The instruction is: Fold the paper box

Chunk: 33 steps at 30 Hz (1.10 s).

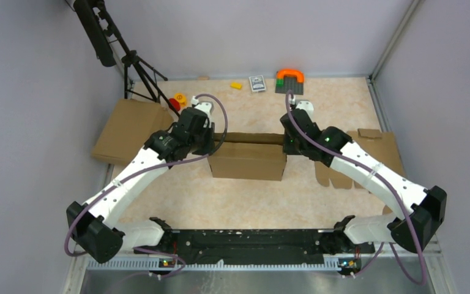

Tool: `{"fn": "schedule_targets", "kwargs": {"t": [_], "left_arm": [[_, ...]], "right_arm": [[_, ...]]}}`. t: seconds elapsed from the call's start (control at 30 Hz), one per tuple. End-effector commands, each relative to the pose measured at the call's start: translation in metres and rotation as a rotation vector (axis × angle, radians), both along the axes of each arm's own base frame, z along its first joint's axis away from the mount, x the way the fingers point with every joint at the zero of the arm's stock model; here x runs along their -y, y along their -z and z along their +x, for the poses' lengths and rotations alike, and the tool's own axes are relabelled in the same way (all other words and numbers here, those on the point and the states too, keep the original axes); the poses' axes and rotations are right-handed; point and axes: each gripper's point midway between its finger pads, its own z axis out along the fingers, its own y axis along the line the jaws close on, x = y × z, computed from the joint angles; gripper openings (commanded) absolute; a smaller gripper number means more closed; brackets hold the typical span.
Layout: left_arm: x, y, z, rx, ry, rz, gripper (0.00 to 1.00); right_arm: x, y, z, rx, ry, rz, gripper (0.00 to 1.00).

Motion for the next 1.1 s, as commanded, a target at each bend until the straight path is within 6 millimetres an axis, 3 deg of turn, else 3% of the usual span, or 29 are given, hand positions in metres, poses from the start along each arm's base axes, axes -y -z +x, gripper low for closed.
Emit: {"fn": "schedule_targets", "kwargs": {"t": [0.0,0.2,0.33,0.4,0.47,0.6,1.07], "left_arm": [[0.005,-0.013,-0.005,0.036,0.022,-0.048,0.34],[0.000,-0.014,-0.008,0.043,0.019,-0.038,0.30],[-0.004,-0.010,-0.010,0.031,0.013,-0.016,0.38],[-0.006,-0.010,-0.011,0.033,0.008,-0.013,0.37],[-0.008,-0.010,-0.010,0.040,-0.001,-0.007,0.28],[-0.008,-0.005,-0.007,0.027,-0.004,0.010,0.00],[-0.005,0.005,-0.007,0.002,-0.012,0.001,0.00]], "right_arm": [[-0.014,-0.018,0.001,0.058,-0.011,0.091,0.00],[-0.013,-0.017,0.001,0.057,-0.015,0.088,0.00],[-0.012,-0.017,0.001,0.060,-0.017,0.079,0.00],[-0.012,-0.017,0.001,0.059,-0.020,0.076,0.00],[-0.011,-0.017,0.000,0.059,-0.024,0.073,0.00],[-0.009,-0.015,-0.001,0.061,-0.017,0.076,0.00],[-0.006,-0.007,-0.009,0.112,0.022,0.073,0.00]]}}
